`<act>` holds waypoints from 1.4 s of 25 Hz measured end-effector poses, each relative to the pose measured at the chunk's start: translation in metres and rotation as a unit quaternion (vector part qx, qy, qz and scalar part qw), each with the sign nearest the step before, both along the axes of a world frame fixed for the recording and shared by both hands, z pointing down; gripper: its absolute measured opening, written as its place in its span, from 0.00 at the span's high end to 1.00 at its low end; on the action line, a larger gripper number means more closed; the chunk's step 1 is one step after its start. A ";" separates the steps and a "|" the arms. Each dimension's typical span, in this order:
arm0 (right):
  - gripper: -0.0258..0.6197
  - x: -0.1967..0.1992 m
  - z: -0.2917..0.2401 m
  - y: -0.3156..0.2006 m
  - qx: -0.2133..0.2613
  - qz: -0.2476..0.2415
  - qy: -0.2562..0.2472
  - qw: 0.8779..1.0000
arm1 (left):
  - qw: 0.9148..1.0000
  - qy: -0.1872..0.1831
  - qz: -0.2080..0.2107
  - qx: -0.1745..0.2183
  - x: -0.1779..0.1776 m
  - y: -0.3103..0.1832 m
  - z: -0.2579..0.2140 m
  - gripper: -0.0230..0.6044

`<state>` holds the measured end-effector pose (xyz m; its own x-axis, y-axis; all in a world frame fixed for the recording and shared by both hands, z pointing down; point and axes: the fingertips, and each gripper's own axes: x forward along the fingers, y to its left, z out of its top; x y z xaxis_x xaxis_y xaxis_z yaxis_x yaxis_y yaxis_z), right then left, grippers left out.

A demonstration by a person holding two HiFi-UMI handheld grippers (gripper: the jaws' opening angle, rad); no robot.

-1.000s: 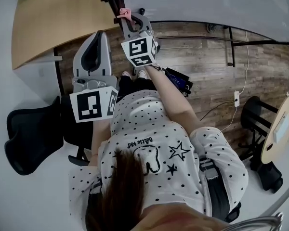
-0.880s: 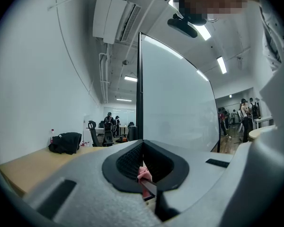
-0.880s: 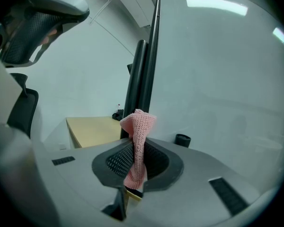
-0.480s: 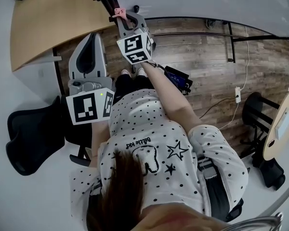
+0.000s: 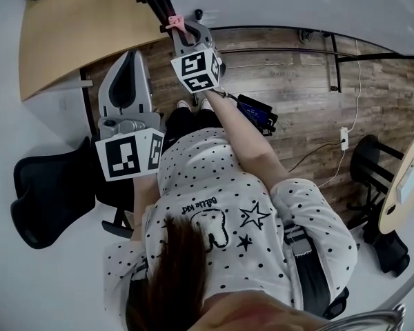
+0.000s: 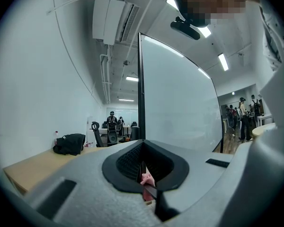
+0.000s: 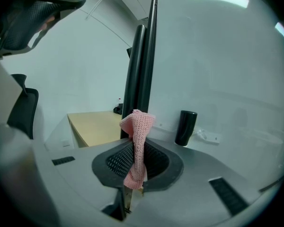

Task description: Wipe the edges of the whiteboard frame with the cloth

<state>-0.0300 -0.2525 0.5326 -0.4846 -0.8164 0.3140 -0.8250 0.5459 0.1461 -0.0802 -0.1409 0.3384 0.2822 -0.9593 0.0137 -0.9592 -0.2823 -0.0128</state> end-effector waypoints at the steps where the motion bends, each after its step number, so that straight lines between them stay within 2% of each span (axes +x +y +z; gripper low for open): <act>1: 0.91 0.000 0.002 0.001 -0.002 0.000 0.001 1.000 | 1.000 0.000 -0.001 0.000 -0.001 0.001 0.000 0.94; 29: 0.91 0.002 0.039 0.002 -0.040 0.001 0.023 0.999 | 1.000 -0.001 -0.009 0.001 -0.004 0.000 -0.001 0.94; 35: 0.91 0.003 0.056 0.002 -0.063 0.005 0.029 0.998 | 1.000 -0.001 -0.014 0.002 -0.009 0.002 -0.001 0.94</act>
<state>-0.0266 -0.2507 0.5890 -0.4540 -0.7740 0.4414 -0.8231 0.5540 0.1250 -0.0890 -0.1387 0.3378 0.2551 -0.9668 0.0113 -0.9667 -0.2553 -0.0161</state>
